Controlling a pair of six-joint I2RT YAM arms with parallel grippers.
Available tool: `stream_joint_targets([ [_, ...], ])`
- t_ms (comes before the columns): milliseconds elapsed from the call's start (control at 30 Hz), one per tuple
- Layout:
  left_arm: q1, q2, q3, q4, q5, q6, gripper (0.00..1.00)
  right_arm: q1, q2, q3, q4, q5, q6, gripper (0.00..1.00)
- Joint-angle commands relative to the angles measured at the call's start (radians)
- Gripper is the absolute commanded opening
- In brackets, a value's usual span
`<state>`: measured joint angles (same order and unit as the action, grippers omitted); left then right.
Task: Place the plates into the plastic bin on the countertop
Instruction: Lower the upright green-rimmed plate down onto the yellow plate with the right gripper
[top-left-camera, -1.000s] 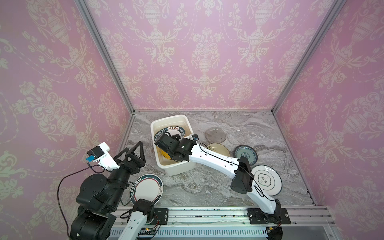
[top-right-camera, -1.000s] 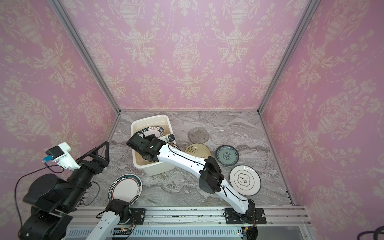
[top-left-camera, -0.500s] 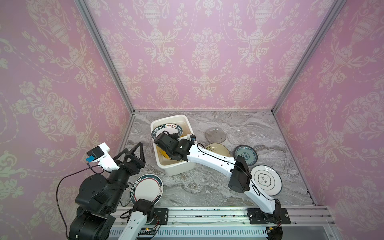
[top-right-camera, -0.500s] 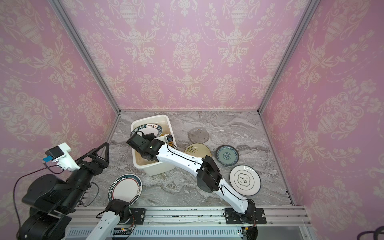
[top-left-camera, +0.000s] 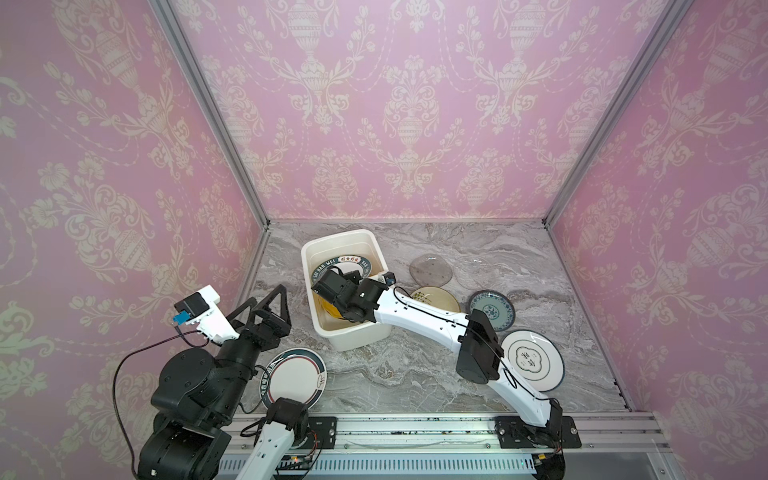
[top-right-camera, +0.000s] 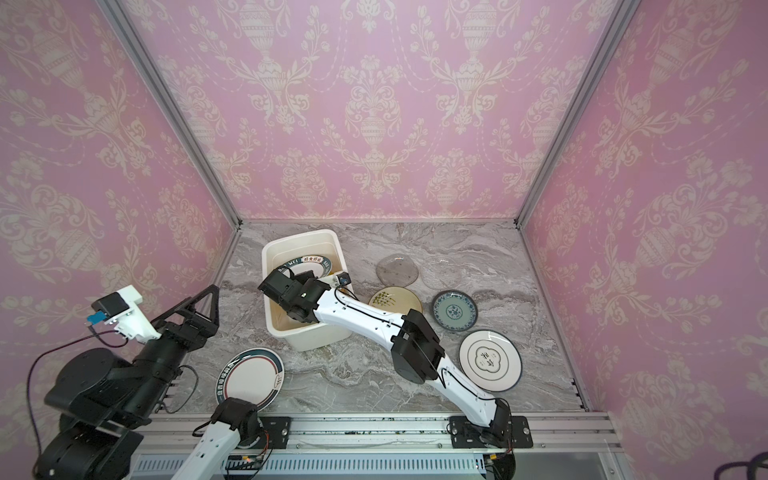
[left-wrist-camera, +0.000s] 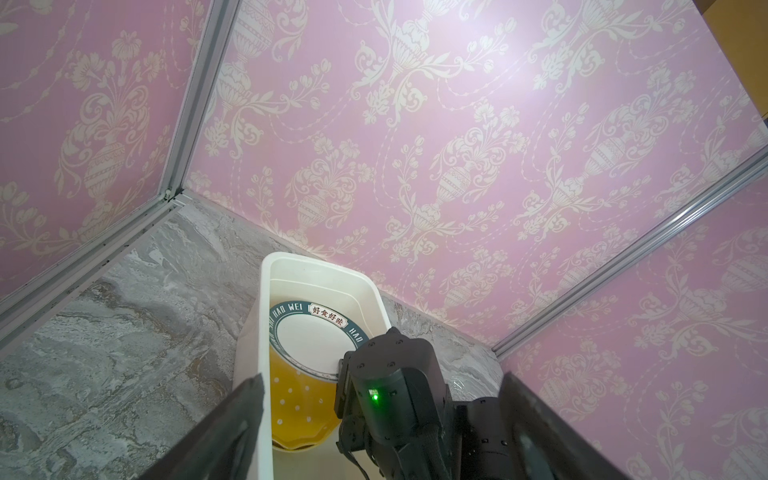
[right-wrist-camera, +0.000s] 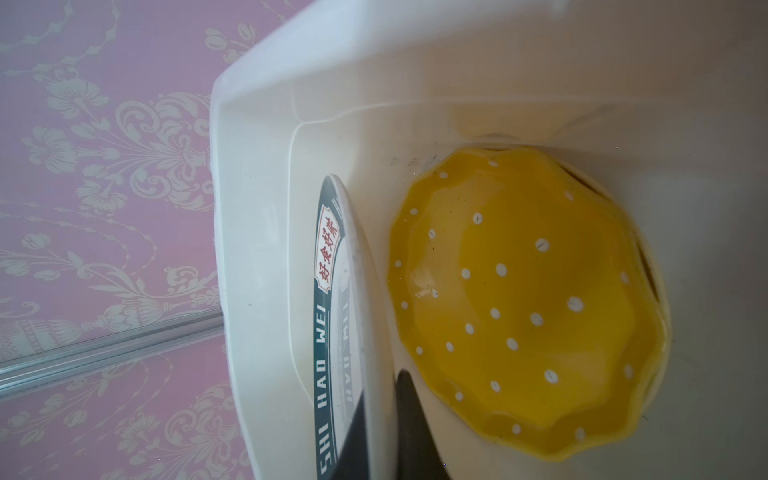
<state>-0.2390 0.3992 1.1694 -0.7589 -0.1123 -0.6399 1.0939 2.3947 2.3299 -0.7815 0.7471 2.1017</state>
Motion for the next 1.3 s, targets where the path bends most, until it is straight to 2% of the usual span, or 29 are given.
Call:
stream_joint_targets([
  [0,-0.002,0.008,0.016,-0.02,-0.013,0.032,0.9,0.008,0.02,-0.004,-0.044,0.008,0.022,0.0],
  [367,-0.003,0.004,0.02,-0.028,-0.019,0.037,0.9,0.006,0.024,-0.056,-0.056,-0.041,-0.021,0.0],
  [833,-0.002,-0.004,0.021,-0.037,-0.039,0.044,0.91,-0.004,0.018,-0.129,0.016,-0.107,-0.079,0.1],
  [1100,-0.002,-0.002,0.019,-0.03,-0.049,0.04,0.91,-0.005,0.025,-0.13,0.017,-0.136,-0.095,0.23],
  [1267,-0.003,-0.004,0.021,-0.037,-0.051,0.04,0.91,-0.005,0.005,-0.163,0.014,-0.148,-0.099,0.36],
])
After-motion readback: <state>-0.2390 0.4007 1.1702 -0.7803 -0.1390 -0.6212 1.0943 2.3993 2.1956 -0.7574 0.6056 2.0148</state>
